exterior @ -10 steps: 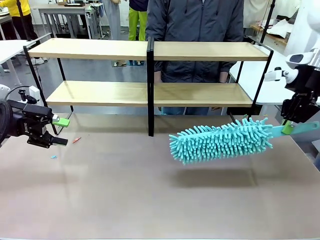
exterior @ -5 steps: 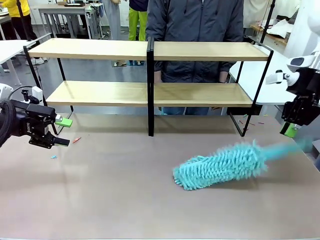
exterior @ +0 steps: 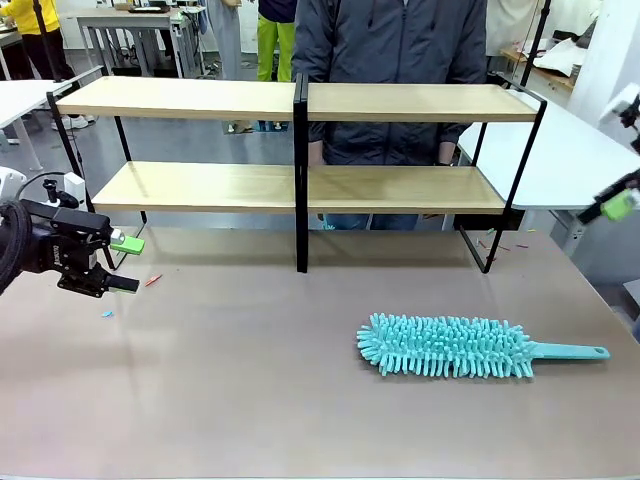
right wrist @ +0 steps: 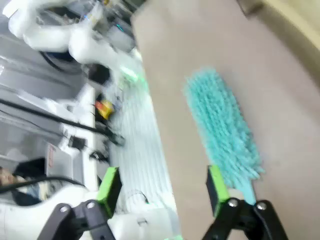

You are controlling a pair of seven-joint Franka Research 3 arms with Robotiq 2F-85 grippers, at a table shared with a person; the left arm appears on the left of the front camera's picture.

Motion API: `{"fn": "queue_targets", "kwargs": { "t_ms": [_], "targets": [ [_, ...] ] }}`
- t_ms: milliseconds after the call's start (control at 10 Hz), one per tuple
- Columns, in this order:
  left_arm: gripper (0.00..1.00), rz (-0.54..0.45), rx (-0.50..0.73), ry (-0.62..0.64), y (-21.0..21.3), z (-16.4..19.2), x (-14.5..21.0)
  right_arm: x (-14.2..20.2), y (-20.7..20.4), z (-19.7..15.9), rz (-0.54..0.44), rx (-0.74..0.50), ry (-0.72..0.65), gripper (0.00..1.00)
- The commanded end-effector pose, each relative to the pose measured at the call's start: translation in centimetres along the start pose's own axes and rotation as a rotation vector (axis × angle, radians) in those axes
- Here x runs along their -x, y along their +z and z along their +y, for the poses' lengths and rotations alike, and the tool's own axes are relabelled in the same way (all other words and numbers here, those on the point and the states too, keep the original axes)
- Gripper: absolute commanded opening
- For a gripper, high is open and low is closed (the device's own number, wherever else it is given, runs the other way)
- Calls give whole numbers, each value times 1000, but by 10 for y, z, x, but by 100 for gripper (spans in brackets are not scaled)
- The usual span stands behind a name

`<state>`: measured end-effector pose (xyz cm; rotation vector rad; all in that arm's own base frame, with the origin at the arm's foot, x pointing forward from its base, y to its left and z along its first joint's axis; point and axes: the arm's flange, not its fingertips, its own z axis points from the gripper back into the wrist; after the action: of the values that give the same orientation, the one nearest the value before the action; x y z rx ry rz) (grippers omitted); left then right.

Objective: Clean the shelves.
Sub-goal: Place the Duster on the table.

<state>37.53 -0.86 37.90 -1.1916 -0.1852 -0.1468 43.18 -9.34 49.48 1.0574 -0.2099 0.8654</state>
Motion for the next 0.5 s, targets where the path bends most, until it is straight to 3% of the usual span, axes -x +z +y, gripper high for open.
{"fn": "queue_targets", "kwargs": {
  "t_ms": [0, 200, 300, 400],
  "targets": [
    [100, -2, 12, -14, 0, 0, 1, -19, -27, -22, -544, -373, -311, 100],
    [100, -2, 12, -14, 0, 0, 1, -24, -69, -7, -447, -461, -386, 95],
    [100, -2, 12, -14, 0, 0, 1, -19, -88, 3, -378, -434, -505, 95],
    [100, -2, 12, -14, 0, 0, 1, -5, -84, 7, -359, -241, -722, 95]
  ]
}}
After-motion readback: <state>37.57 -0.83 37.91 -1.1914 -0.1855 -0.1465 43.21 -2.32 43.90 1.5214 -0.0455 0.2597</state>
